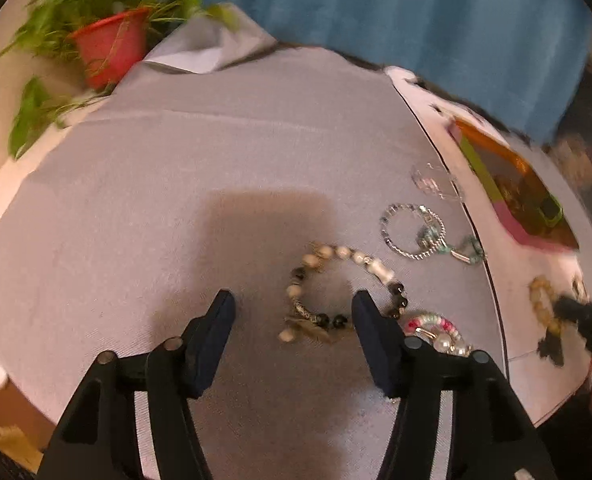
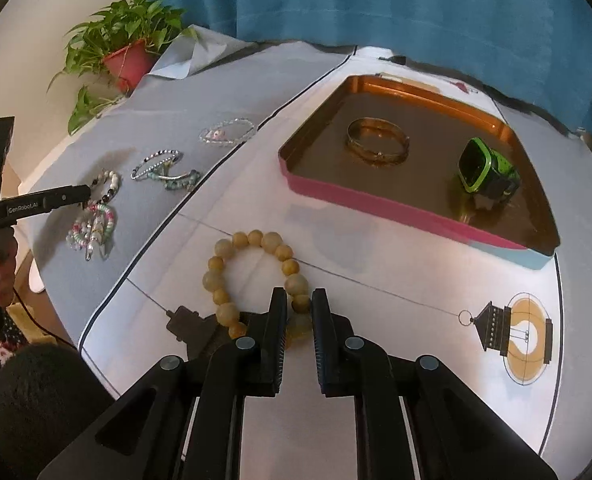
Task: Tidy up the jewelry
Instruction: 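Grasp the black-and-white bead bracelet with the left gripper while the right gripper holds its bracelet, then carry both bead bracelets over the orange tray with both grippers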
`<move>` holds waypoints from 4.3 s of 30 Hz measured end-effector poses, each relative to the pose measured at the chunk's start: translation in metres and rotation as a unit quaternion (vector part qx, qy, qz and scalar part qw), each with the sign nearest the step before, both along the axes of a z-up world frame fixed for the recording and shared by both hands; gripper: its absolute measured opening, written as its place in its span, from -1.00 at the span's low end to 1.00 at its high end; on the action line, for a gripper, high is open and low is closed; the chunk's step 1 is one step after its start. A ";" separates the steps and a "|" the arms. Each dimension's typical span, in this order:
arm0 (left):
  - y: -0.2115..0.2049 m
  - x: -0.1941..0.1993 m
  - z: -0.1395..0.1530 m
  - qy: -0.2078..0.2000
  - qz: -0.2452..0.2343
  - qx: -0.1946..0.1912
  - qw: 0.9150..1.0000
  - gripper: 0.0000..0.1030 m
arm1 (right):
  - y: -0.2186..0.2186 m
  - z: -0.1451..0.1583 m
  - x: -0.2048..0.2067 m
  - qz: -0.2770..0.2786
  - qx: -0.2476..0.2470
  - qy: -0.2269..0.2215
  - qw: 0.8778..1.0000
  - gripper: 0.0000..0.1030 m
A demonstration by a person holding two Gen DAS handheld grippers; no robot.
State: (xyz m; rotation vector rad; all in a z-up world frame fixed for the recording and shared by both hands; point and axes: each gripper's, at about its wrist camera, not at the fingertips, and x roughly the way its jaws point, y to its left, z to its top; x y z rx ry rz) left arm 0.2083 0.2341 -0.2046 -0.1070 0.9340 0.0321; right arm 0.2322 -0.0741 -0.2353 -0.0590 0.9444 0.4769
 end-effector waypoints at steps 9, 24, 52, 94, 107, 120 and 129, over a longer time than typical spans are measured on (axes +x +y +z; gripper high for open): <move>-0.008 0.012 0.000 -0.010 -0.037 0.002 0.999 -0.89 | 0.015 0.000 0.013 -0.002 -0.018 -0.024 1.000 -0.70; -0.157 -0.002 0.090 -0.096 -0.181 -0.188 0.960 -0.89 | -0.064 0.035 -0.009 -0.046 0.037 -0.029 0.998 -0.75; -0.224 0.011 -0.001 0.013 -0.139 -0.022 0.990 -0.90 | -0.095 -0.006 -0.003 -0.033 0.056 -0.028 0.998 -0.76; -0.262 0.040 0.164 -0.166 -0.174 -0.096 0.966 -0.89 | -0.132 0.164 0.019 -0.081 0.102 -0.125 0.984 -0.75; -0.269 0.074 0.107 -0.147 -0.197 -0.120 0.962 -0.89 | -0.123 0.091 0.072 -0.067 0.116 -0.072 0.988 -0.75; -0.276 0.118 0.019 -0.061 -0.154 -0.083 0.983 -0.89 | -0.129 0.019 0.109 -0.091 0.195 -0.013 0.977 -0.75; -0.270 0.137 -0.017 -0.001 -0.124 -0.039 0.992 -0.89 | -0.123 -0.011 0.129 -0.063 0.107 0.010 0.992 -0.75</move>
